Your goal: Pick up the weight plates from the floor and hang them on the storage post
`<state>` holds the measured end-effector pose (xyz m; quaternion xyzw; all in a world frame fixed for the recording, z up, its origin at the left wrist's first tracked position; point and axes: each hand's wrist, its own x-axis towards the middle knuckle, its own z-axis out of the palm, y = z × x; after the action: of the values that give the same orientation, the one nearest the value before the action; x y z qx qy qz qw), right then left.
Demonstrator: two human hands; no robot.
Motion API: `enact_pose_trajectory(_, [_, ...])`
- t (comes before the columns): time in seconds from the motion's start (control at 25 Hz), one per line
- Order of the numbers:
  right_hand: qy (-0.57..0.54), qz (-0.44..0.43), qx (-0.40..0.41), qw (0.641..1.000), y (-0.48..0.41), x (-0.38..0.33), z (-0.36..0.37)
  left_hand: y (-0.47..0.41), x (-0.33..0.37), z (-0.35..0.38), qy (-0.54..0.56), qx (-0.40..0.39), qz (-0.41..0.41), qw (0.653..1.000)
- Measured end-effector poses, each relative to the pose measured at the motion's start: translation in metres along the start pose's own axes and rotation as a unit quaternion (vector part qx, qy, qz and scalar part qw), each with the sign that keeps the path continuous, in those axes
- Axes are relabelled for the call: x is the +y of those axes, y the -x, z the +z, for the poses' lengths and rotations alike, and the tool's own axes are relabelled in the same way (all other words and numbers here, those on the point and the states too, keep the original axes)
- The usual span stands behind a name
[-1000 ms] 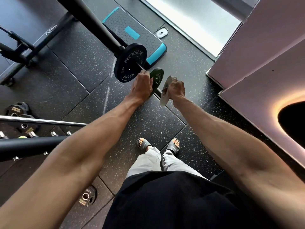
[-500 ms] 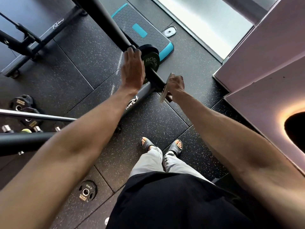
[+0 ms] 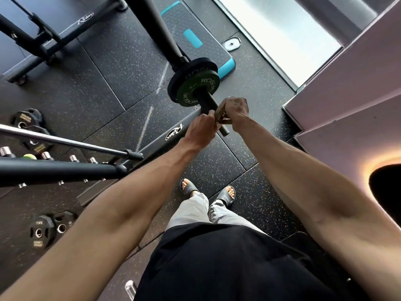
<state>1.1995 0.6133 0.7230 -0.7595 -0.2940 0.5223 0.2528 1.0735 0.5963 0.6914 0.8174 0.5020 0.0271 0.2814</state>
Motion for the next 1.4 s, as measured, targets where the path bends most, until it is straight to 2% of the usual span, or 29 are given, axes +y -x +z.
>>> enact_pose_trajectory(0.12, [0.022, 0.006, 0.087, 0.996, -0.011, 0.004, 0.001, 0.0, -0.012, -0.005, 0.011, 0.019, -0.016, 1.0])
enact_pose_trajectory(0.2, [0.084, 0.0, 0.1, 0.991, -0.011, 0.007, 0.004, -0.003, -0.016, -0.011, -0.01, 0.044, -0.012, 0.999])
enact_pose_trajectory(0.4, [0.171, -0.095, 0.019, 0.981, -0.011, 0.001, 0.012, -0.02, -0.022, -0.035, -0.035, 0.085, -0.062, 0.994])
enact_pose_trajectory(0.48, [0.202, -0.104, 0.012, 0.974, -0.019, -0.006, 0.014, -0.031, -0.027, -0.048, -0.023, 0.114, -0.085, 0.99])
enact_pose_trajectory(0.56, [0.239, -0.129, 0.064, 0.96, -0.016, -0.012, 0.02, -0.031, -0.029, -0.056, -0.021, 0.137, -0.091, 0.986])
enact_pose_trajectory(0.64, [0.272, -0.223, 0.123, 0.928, -0.003, -0.01, 0.035, -0.019, -0.037, -0.056, 0.004, 0.16, -0.106, 0.981])
enact_pose_trajectory(0.68, [0.277, -0.276, 0.12, 0.912, 0.003, -0.008, 0.046, -0.009, -0.045, -0.053, 0.014, 0.163, -0.124, 0.979])
enact_pose_trajectory(0.72, [0.285, -0.312, 0.082, 0.903, 0.011, -0.007, 0.061, 0.006, -0.057, -0.048, 0.02, 0.154, -0.153, 0.976])
enact_pose_trajectory(0.8, [0.337, -0.327, -0.047, 0.881, 0.026, -0.004, 0.098, 0.047, -0.088, -0.039, 0.021, 0.079, -0.241, 0.967])
enact_pose_trajectory(0.88, [0.433, -0.306, -0.171, 0.83, 0.046, 0.001, 0.139, 0.102, -0.118, -0.032, 0.045, -0.012, -0.311, 0.949])
enact_pose_trajectory(0.92, [0.482, -0.304, -0.215, 0.793, 0.059, 0.008, 0.161, 0.136, -0.131, -0.029, 0.066, -0.031, -0.331, 0.941])
enact_pose_trajectory(1.04, [0.596, -0.335, -0.301, 0.664, 0.105, 0.036, 0.225, 0.241, -0.157, -0.012, 0.118, -0.02, -0.42, 0.9])
enact_pose_trajectory(1.16, [0.65, -0.378, -0.347, 0.56, 0.158, 0.061, 0.286, 0.337, -0.17, 0.008, 0.201, 0.035, -0.512, 0.834])
enact_pose_trajectory(1.24, [0.675, -0.406, -0.369, 0.493, 0.202, 0.08, 0.334, 0.4, -0.182, 0.023, 0.276, 0.108, -0.548, 0.782])
enact_pose_trajectory(1.4, [0.69, -0.429, -0.421, 0.404, 0.287, 0.134, 0.426, 0.521, -0.195, 0.06, 0.395, 0.258, -0.584, 0.66])
